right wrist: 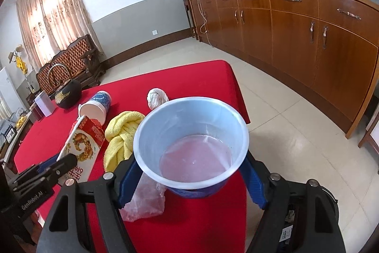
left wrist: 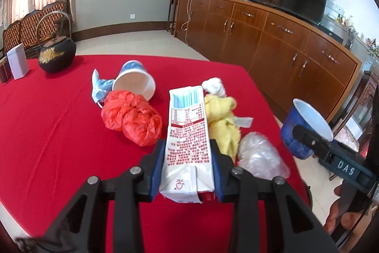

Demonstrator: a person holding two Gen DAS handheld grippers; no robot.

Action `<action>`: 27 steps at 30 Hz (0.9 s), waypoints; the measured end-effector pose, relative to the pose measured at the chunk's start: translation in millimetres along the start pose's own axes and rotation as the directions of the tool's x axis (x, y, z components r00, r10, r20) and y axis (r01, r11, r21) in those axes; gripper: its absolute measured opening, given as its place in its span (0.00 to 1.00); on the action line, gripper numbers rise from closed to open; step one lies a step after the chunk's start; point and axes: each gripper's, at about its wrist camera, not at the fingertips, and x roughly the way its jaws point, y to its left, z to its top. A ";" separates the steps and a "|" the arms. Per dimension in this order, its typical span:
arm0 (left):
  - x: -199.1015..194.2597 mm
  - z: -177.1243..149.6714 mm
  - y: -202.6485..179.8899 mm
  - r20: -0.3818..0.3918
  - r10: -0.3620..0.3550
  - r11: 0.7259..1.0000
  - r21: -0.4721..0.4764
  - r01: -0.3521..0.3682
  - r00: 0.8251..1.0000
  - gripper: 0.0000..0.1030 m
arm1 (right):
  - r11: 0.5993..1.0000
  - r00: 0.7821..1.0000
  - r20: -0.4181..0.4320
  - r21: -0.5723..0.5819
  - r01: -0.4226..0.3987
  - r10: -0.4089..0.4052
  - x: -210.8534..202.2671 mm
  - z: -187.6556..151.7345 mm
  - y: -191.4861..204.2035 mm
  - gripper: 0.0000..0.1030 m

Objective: Collect trash
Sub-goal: 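Carry carton and bowl over the black bucket and open both tools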

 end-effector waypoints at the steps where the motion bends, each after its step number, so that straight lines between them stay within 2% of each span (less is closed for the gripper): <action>1: -2.6 0.8 -2.7 0.003 -0.006 1.000 0.002 0.006 1.000 0.36 | 1.000 1.000 0.003 0.003 0.001 -0.001 -4.2 -1.1 -1.5 0.76; 9: -17.8 -2.6 -39.6 0.004 -0.086 0.995 0.043 0.086 0.996 0.36 | 0.999 0.999 0.033 0.030 0.033 -0.034 -42.7 -9.5 -26.4 0.76; 16: -21.1 -13.7 -92.5 -0.028 -0.183 0.979 0.082 0.185 0.983 0.36 | 0.991 0.993 0.028 0.076 0.112 -0.114 -82.9 -32.9 -71.0 0.75; 21: -21.4 -27.0 -141.1 -0.076 -0.262 0.954 0.127 0.270 0.962 0.36 | 0.976 0.984 0.011 0.127 0.176 -0.179 -111.1 -54.8 -111.5 0.75; 27: -18.0 -48.9 -199.2 -0.157 -0.341 0.917 0.162 0.365 0.927 0.36 | 0.944 0.967 -0.023 0.210 0.253 -0.254 -142.2 -84.2 -167.5 0.75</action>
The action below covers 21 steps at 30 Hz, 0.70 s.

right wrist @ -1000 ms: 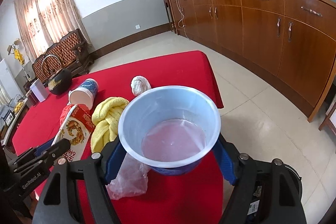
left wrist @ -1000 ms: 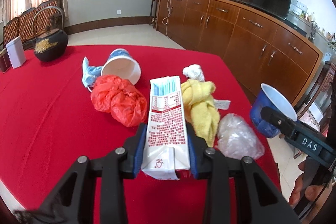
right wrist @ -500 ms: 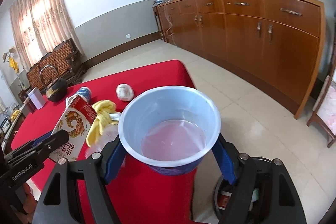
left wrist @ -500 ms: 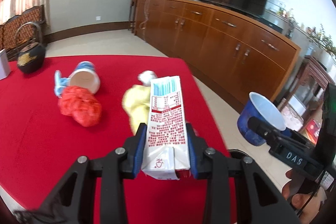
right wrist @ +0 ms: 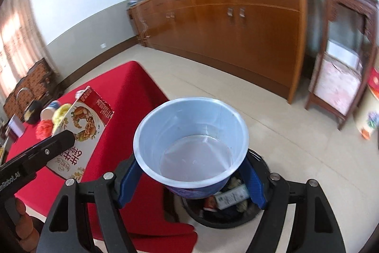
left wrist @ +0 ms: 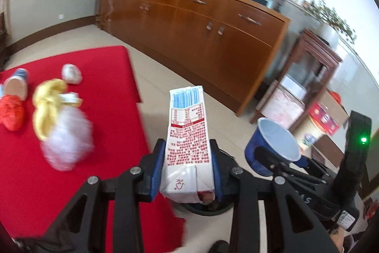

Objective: Collect trash
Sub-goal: 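Carry carton and bowl over the black bucket and open both tools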

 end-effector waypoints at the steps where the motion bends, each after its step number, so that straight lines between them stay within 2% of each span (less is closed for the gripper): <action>1: 7.2 -2.5 -8.8 -0.018 -0.015 1.000 0.003 0.015 1.000 0.36 | 1.000 1.000 -0.010 0.016 0.015 -0.014 0.4 -2.9 -11.3 0.75; 5: 28.3 -10.4 -28.6 -0.071 -0.039 0.999 0.007 0.040 0.997 0.36 | 0.995 0.997 -0.066 0.081 0.055 -0.050 6.3 -13.7 -52.3 0.75; 9: 54.6 -20.8 -34.6 -0.135 -0.053 0.998 -0.029 0.049 0.989 0.36 | 0.990 0.991 -0.111 0.116 0.085 -0.072 16.7 -17.8 -77.4 0.75; 21: 123.4 -42.9 -44.1 -0.278 0.001 1.000 -0.023 -0.007 0.961 0.37 | 0.987 0.959 -0.276 0.120 0.107 -0.070 91.2 -23.0 -89.0 0.75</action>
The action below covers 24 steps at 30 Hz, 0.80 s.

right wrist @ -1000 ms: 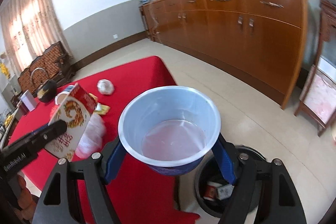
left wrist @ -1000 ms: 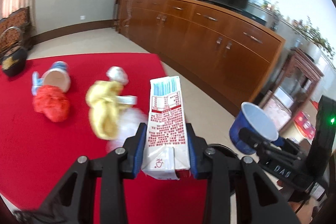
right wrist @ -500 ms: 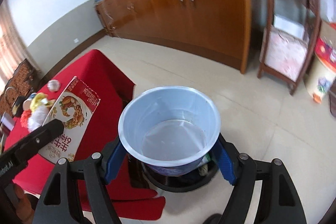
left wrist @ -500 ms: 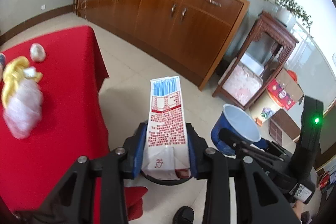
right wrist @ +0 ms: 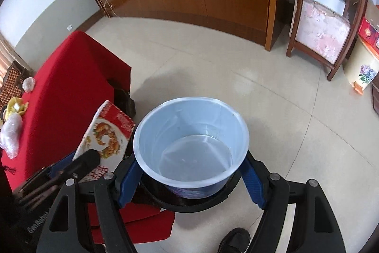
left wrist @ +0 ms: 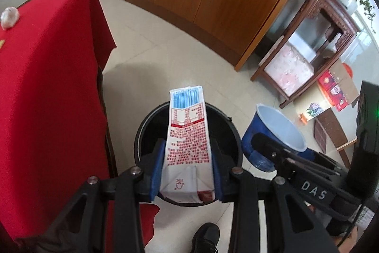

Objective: Collect trash
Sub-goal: 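Carry carton and bowl over the black bucket and open both tools, then move both tools back toward the bags on the table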

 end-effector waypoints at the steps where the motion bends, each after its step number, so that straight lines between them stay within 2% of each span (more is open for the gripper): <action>1: 5.5 -0.1 -1.5 -0.012 0.006 1.000 0.004 -0.006 1.000 0.37 | 1.000 1.000 -0.013 0.006 -0.002 0.002 5.9 2.2 -1.8 0.75; 6: 20.3 0.6 1.6 -0.050 0.021 1.000 0.002 -0.021 0.999 0.38 | 1.000 0.997 -0.081 0.027 -0.002 0.005 30.9 8.3 -11.5 0.76; 10: 23.2 3.9 -2.9 -0.055 0.033 0.999 0.043 -0.031 0.998 0.54 | 0.999 0.993 -0.120 0.041 0.010 -0.005 42.2 11.8 -14.8 0.77; 12: 18.8 6.5 -2.4 -0.035 0.054 0.997 0.055 -0.052 0.998 0.59 | 0.999 0.994 -0.109 0.050 0.014 -0.008 39.9 14.1 -16.6 0.77; 16: 3.4 11.8 4.1 0.000 0.053 0.998 0.027 -0.053 0.999 0.59 | 0.998 0.998 -0.067 0.058 0.012 -0.008 26.6 16.8 -15.3 0.78; 24: -47.6 16.6 6.2 0.110 0.077 0.996 0.040 -0.081 0.991 0.59 | 0.996 1.000 0.027 0.087 -0.012 0.009 -5.7 19.3 -14.6 0.80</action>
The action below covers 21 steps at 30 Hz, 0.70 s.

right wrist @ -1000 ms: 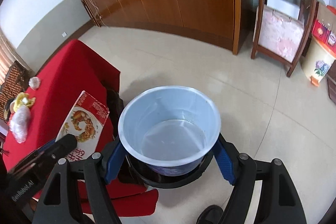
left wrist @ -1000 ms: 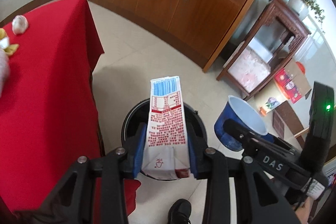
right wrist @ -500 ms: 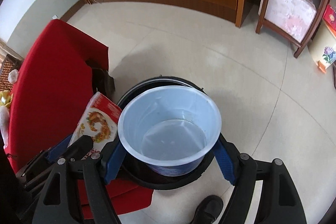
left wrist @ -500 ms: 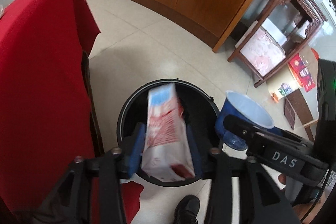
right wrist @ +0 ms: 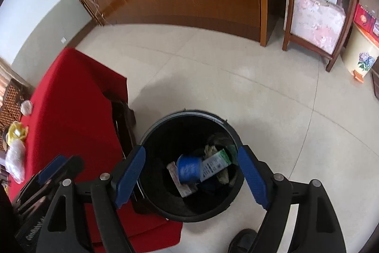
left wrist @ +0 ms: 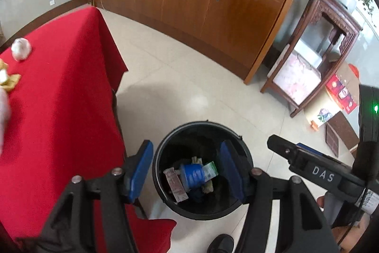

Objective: Collect trash
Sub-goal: 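Move both tools back toward the bags on the table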

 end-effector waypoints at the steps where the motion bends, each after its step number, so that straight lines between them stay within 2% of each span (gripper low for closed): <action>1: -2.3 2.3 1.6 0.008 0.000 1.000 0.000 0.000 1.000 0.60 | 1.000 1.000 0.015 -0.002 -0.002 0.002 -7.3 -1.0 1.5 0.80; 10: -56.2 2.7 23.2 0.084 0.024 1.000 -0.003 -0.024 0.996 0.60 | 0.998 0.991 0.131 -0.059 0.006 0.002 -65.1 -19.2 20.8 0.80; 15: -81.1 -4.5 49.9 0.104 0.045 0.998 -0.050 -0.039 0.994 0.60 | 0.997 0.985 0.161 -0.066 -0.046 0.056 -88.6 -39.3 36.3 0.80; 21: -113.8 -17.0 90.0 0.146 0.112 0.990 -0.096 -0.099 0.983 0.60 | 0.987 0.974 0.192 -0.128 -0.093 0.117 -109.5 -58.8 77.7 0.80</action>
